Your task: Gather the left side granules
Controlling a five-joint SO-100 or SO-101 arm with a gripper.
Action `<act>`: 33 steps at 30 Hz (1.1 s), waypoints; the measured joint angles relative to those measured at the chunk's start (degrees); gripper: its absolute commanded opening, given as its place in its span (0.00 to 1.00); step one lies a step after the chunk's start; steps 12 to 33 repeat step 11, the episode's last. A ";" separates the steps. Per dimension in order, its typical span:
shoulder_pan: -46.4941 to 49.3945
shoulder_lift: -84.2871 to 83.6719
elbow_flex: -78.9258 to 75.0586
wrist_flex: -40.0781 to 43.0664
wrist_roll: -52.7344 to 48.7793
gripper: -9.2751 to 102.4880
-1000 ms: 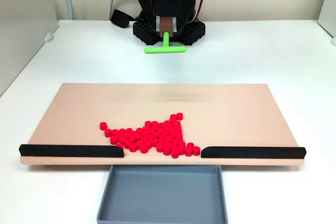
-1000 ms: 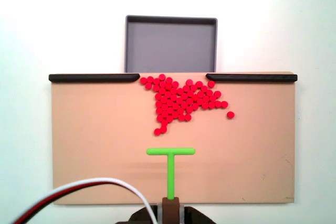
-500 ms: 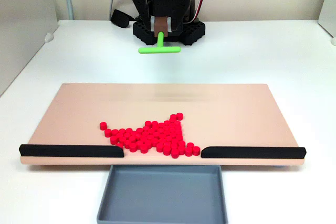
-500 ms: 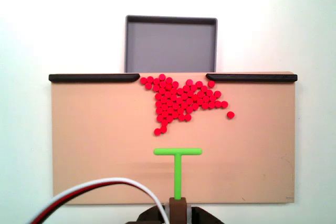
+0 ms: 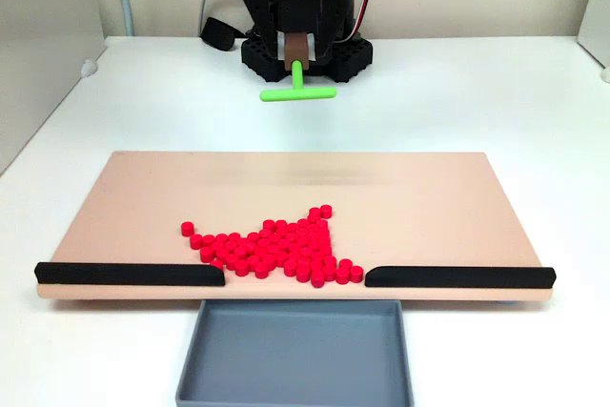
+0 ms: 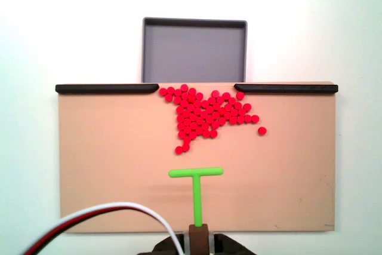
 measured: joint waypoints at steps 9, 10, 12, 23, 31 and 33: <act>-0.26 0.00 0.00 0.00 1.41 0.08; -0.44 0.00 0.00 0.00 1.58 0.08; -0.62 -0.09 0.00 0.00 1.85 0.08; -0.62 -0.09 0.00 0.00 1.85 0.08; -0.62 -0.09 0.00 0.00 1.85 0.08; -0.62 -0.09 0.00 0.00 1.85 0.08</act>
